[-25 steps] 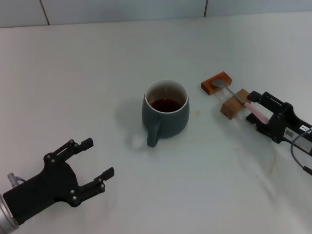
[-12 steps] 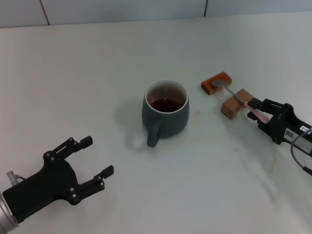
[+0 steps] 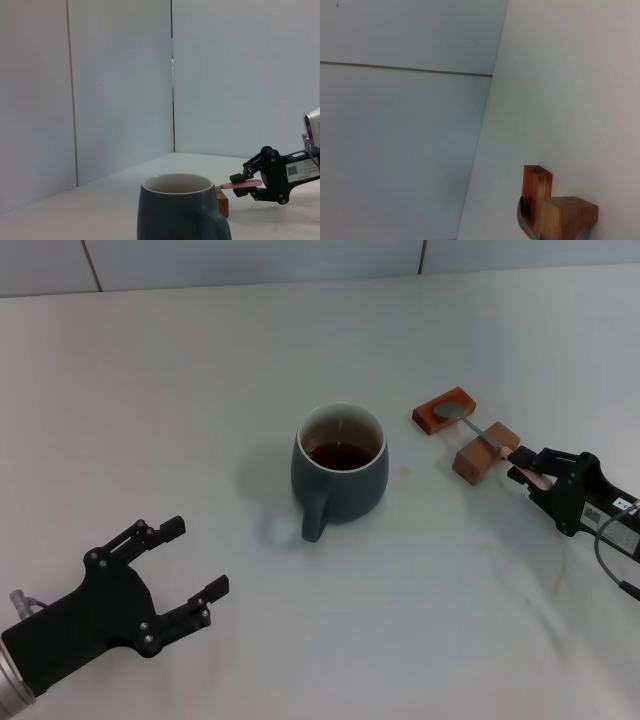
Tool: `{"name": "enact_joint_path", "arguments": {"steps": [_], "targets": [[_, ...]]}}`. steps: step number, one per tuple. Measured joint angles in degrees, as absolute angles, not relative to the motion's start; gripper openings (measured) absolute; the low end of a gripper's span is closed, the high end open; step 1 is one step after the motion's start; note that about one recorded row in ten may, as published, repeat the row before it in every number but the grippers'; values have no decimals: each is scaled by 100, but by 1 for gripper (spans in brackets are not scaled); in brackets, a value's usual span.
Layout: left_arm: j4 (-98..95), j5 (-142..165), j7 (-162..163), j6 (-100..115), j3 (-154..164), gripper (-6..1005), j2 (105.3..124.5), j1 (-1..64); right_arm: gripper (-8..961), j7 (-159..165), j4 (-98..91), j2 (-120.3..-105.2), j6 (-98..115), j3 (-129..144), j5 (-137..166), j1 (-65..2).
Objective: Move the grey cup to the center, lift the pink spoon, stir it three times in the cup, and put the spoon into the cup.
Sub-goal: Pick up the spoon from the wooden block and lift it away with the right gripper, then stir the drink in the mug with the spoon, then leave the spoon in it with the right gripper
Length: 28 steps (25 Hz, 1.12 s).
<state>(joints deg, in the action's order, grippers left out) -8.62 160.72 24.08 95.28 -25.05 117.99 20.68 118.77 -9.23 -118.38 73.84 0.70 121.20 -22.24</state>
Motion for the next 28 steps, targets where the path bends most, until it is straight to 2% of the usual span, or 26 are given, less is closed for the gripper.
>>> {"name": "enact_joint_path", "arguments": {"steps": [2, 11, 15, 23, 26, 28], "targets": [[-862, 16072, 2408, 9528, -2505, 809, 11796, 2065, 206, 11860, -924, -11838, 7403, 68, 12112, -2222], [-862, 16067, 2408, 9527, -2505, 808, 11799, 2065, 159, 11067, -938, -11872, 7839, -3, 11948, -2191], [-861, 16057, 2408, 9523, -2505, 809, 11802, 2063, 139, 9708, -719, -11919, 8251, -8, 11334, -2117], [-862, 16048, 2372, 9516, -2505, 809, 11803, 2056, 123, 7215, -1256, -11887, 9836, -2, 10342, -2198], [-861, 16048, 2347, 9521, -2505, 809, 11804, 2054, 123, 7264, -2139, -11799, 10775, 35, 10077, -2387], [-859, 16057, 2323, 9528, -2463, 809, 11812, 2048, 123, 8118, -3500, -11594, 11737, 176, 9981, -2819]]}}
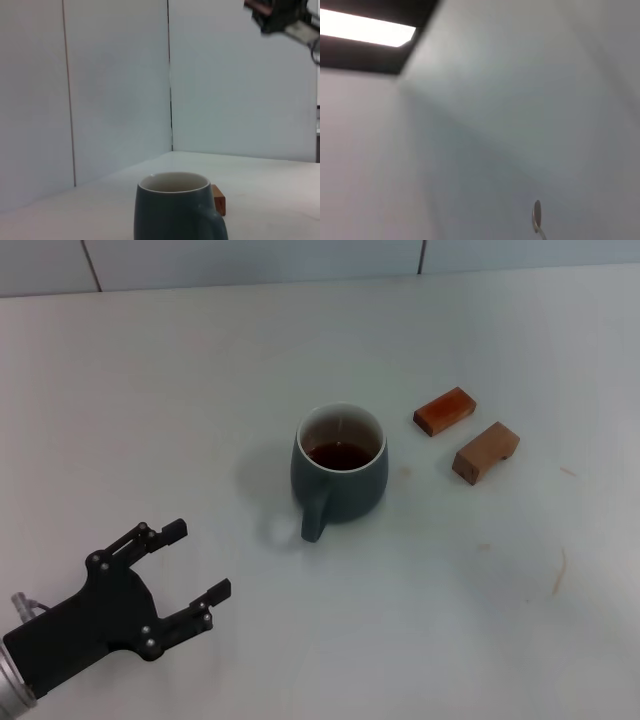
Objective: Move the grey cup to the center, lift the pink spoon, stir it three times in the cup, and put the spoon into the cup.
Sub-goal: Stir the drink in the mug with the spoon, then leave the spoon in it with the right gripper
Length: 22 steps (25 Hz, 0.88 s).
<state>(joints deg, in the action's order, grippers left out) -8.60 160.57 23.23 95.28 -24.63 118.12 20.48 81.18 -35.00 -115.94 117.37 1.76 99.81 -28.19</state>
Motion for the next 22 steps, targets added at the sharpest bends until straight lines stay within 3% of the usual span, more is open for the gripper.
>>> {"name": "enact_joint_path", "arguments": {"steps": [3, 6, 7, 8, 9, 10, 14, 22], "targets": [[-862, 16071, 2322, 9530, -2459, 809, 11812, 2046, 123, 8421, -3887, -11550, 11864, 289, 9978, -2928], [-861, 16089, 2320, 9526, -2450, 809, 11813, 2041, 123, 9284, -5001, -11400, 11992, 868, 9964, -3247], [-862, 16102, 2320, 9520, -2444, 809, 11813, 2039, 123, 9752, -5559, -11250, 11945, 1455, 9974, -3425], [-862, 16102, 2320, 9520, -2444, 809, 11813, 2039, 124, 9752, -5559, -11250, 11945, 1455, 9974, -3425], [-860, 16105, 2320, 9515, -2440, 809, 11813, 2039, 124, 10159, -5967, -11071, 11860, 2094, 10019, -3607], [-860, 16105, 2320, 9515, -2440, 809, 11813, 2039, 124, 10159, -5967, -11071, 11860, 2094, 10019, -3607], [-845, 16110, 2320, 9499, -2431, 809, 11812, 2039, 124, 11039, -6875, -10753, 11670, 3279, 10715, -4266], [-839, 16109, 2320, 9503, -2434, 808, 11812, 2049, 124, 11541, -7123, -10675, 11854, 4129, 12724, -5560]]}}
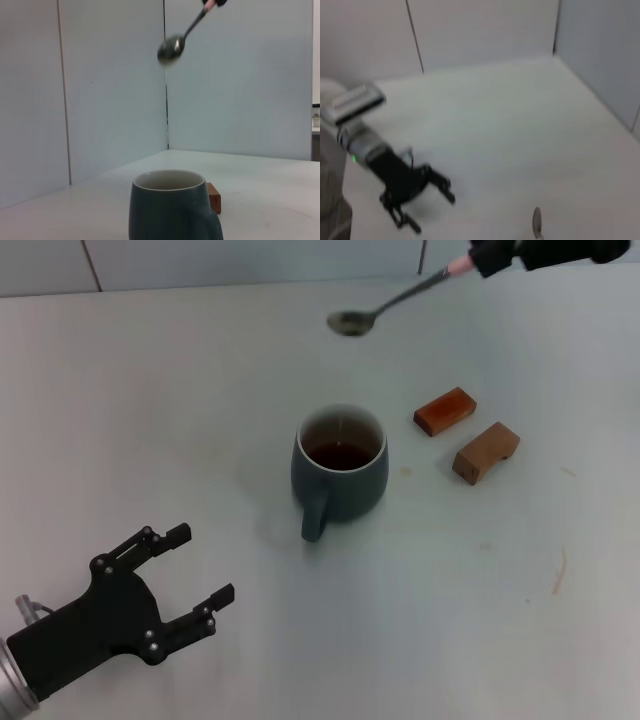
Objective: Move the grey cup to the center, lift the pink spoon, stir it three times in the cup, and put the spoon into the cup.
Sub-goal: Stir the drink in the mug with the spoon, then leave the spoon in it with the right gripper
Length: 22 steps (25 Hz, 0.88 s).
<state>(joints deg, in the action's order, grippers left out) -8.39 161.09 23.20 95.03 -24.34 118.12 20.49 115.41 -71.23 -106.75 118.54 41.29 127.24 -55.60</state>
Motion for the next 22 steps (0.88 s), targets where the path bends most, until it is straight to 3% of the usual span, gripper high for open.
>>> {"name": "enact_joint_path", "arguments": {"steps": [10, 12, 22], "targets": [[-834, 16083, 2323, 9481, -2435, 808, 11816, 2082, 126, 11697, -6472, -10842, 11951, 5116, 14430, -6823], [-829, 16076, 2323, 9476, -2435, 808, 11819, 2087, 128, 11696, -6284, -10969, 11814, 5295, 14793, -7081], [-817, 16075, 2320, 9451, -2444, 809, 11823, 2092, 137, 11636, -5637, -11291, 10997, 6091, 15039, -7415]]}}
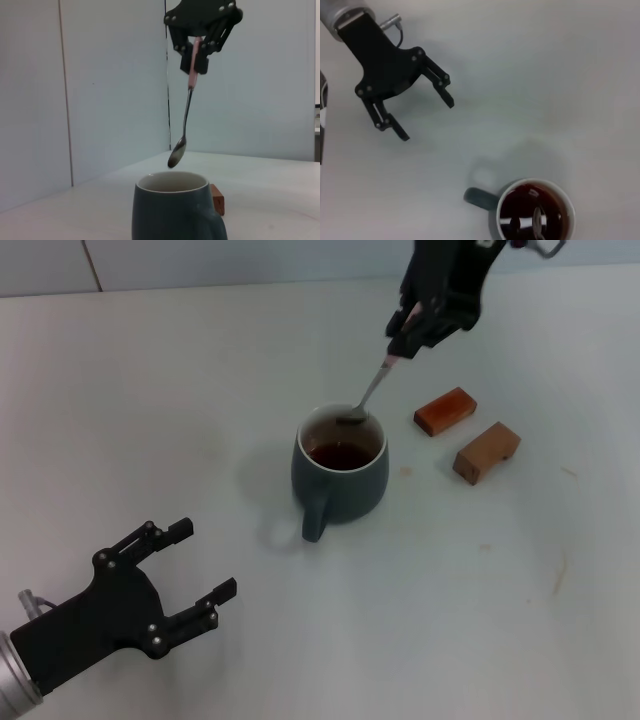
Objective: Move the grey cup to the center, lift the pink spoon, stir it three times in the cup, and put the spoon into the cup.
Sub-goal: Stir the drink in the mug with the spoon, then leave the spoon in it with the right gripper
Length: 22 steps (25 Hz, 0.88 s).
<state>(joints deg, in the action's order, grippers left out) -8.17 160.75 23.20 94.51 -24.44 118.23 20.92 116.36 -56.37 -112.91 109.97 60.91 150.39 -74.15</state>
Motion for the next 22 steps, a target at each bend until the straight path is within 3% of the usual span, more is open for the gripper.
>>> {"name": "enact_joint_path", "arguments": {"steps": [15, 22], "targets": [[-818, 16092, 2340, 9430, -2444, 809, 11830, 2097, 151, 11416, -4861, -11726, 10001, 6629, 15385, -7623], [-820, 16094, 2322, 9426, -2444, 809, 11821, 2109, 158, 11416, -4757, -11755, 9849, 6727, 15390, -7663]]}}
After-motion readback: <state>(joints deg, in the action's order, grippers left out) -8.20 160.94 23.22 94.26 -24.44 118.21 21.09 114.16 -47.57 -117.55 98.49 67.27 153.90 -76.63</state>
